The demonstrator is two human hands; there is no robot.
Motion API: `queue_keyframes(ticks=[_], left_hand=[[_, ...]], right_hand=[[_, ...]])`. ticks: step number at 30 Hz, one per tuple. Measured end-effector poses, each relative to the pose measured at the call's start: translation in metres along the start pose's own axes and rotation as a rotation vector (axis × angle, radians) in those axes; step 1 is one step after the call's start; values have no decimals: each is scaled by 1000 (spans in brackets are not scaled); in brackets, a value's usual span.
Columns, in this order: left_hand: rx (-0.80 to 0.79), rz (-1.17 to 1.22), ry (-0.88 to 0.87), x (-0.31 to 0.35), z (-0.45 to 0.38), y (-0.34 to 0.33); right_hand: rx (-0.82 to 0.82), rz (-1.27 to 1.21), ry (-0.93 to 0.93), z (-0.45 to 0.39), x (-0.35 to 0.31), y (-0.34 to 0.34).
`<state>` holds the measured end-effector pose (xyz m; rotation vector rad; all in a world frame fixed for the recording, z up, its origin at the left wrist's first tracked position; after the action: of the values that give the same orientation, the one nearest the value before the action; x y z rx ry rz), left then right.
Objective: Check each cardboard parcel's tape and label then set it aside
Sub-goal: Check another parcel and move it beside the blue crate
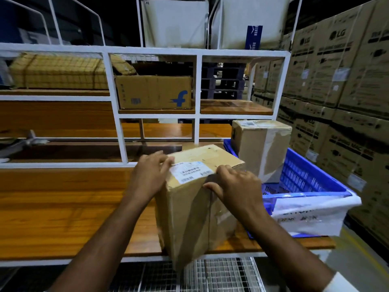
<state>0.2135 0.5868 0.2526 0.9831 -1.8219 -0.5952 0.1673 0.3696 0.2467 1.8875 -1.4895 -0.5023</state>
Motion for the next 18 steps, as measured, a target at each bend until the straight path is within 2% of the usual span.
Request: queue_keyframes(ticks=[2, 4, 7, 10, 13, 15, 18], left_hand=[[-143, 15, -72, 23, 7, -9], [-274, -190, -170, 44, 14, -20], [-311, -417, -254, 68, 18, -34], [-338, -539, -401, 102, 15, -66], [-366, -629, -459, 137, 3, -98], [-394, -675, -434, 156, -4, -112], [-435, -719, -388, 167, -11, -121]], right_hand=[[42, 15, 6, -5, -12, 1], [47, -91, -19, -8, -13, -2], [43, -473, -147, -7, 18, -15], [217, -872, -433, 14, 62, -31], [278, -887, -651, 41, 80, -42], [243, -831, -720, 54, 82, -49], [143, -913, -756, 67, 82, -61]])
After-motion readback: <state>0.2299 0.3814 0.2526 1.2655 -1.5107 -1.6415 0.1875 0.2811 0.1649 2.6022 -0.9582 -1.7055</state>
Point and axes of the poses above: each hand's wrist, its own z-axis away from the middle knuckle, its own y-axis out of the back of the hand, x = y × z, the point moved 7 cm from there along -z, towards the middle knuckle, and after that the axes turned 5 degrees about -x, right-handed, at the moved point
